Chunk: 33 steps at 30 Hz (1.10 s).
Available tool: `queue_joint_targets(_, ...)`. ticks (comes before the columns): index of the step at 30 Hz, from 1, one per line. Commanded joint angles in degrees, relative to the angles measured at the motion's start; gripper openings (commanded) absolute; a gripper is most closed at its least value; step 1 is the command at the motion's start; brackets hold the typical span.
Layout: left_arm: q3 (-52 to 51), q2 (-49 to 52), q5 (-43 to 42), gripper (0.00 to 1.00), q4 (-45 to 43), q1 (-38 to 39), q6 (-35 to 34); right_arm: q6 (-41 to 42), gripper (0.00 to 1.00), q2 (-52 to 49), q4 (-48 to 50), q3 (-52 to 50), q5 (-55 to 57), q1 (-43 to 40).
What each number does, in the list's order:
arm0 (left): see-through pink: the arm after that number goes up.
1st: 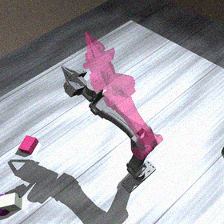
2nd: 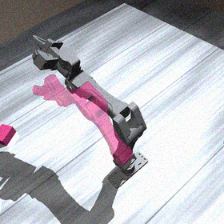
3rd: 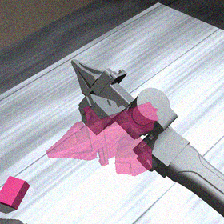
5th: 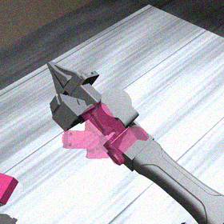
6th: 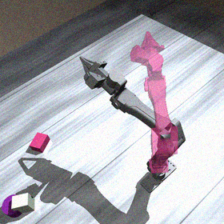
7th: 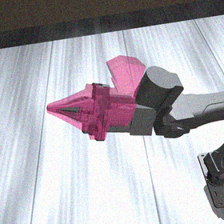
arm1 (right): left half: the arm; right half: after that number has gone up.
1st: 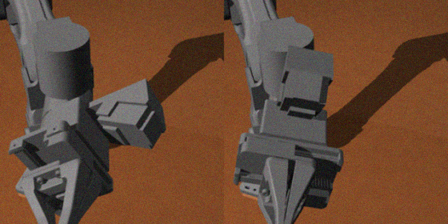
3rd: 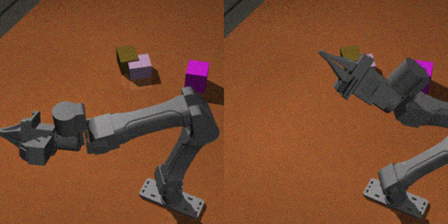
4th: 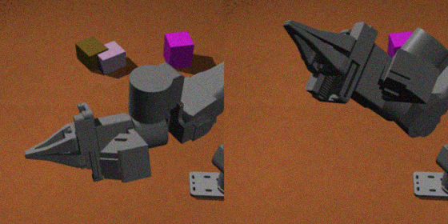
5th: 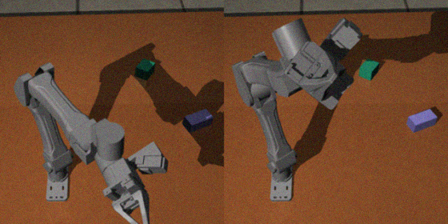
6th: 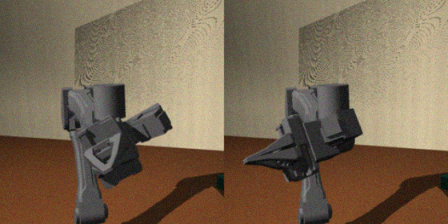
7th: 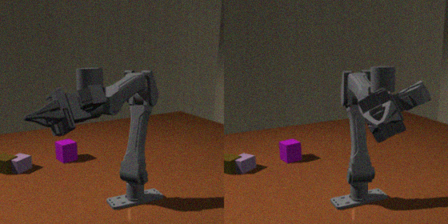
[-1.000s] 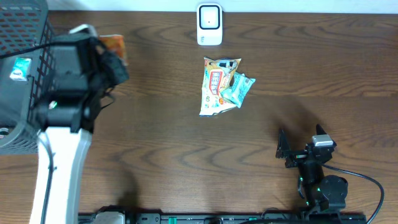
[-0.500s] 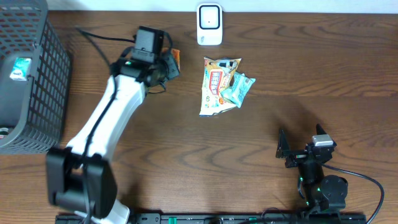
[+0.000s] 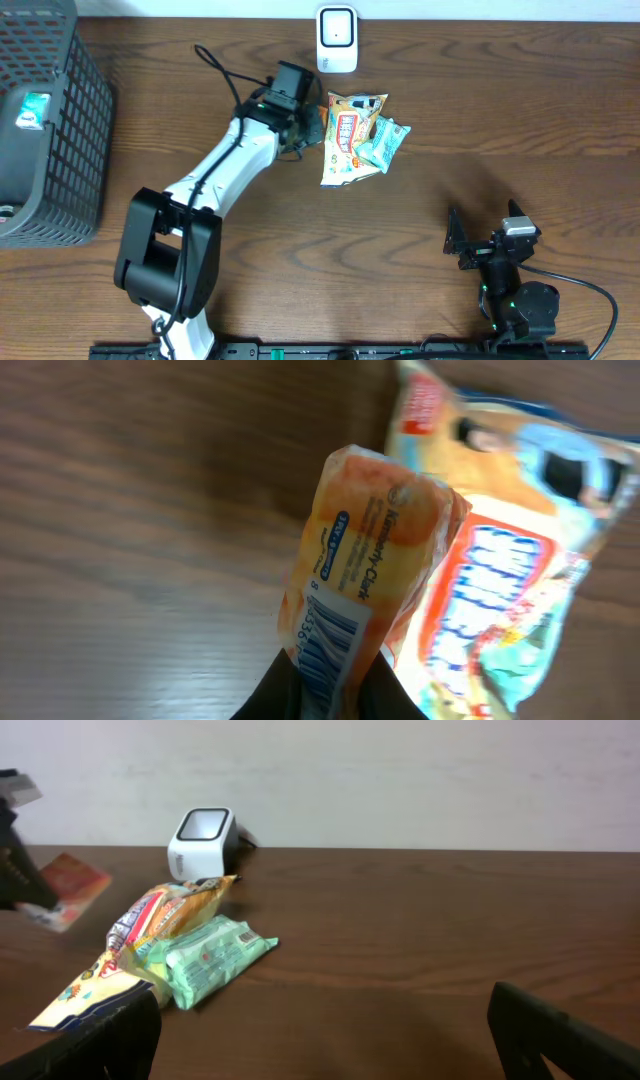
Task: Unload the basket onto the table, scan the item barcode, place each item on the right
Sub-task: 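Carry the orange box to the scanner and release it beside the packs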
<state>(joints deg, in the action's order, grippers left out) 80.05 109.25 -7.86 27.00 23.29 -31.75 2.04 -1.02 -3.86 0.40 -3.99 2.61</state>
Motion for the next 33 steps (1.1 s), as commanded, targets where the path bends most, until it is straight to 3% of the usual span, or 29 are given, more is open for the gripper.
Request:
queue_joint_targets(1,0.07,-0.07,-0.07,0.07,-1.27,0.55,-0.48,-0.85,0.99,0.20,-0.24,-0.09,0.46,0.46)
queue_joint_targets(14,0.44,-6.86,-0.57,0.07,-6.27,0.61,2.43,-0.85,0.99,0.20,-0.24,-0.09,0.46,0.46)
queue_joint_targets(18,0.44,-8.98,-0.74,0.07,-7.67,1.97,-1.84,-0.85,0.99,0.20,-0.24,-0.09,0.46,0.46)
queue_joint_targets(28,0.44,-5.64,-0.22,0.07,-13.68,10.45,-5.25,-0.85,0.99,0.20,-0.24,-0.09,0.46,0.46)
queue_joint_targets(33,0.44,-2.80,4.76,0.07,-17.33,13.38,-5.29,-0.85,0.99,0.20,-0.24,-0.09,0.46,0.46)
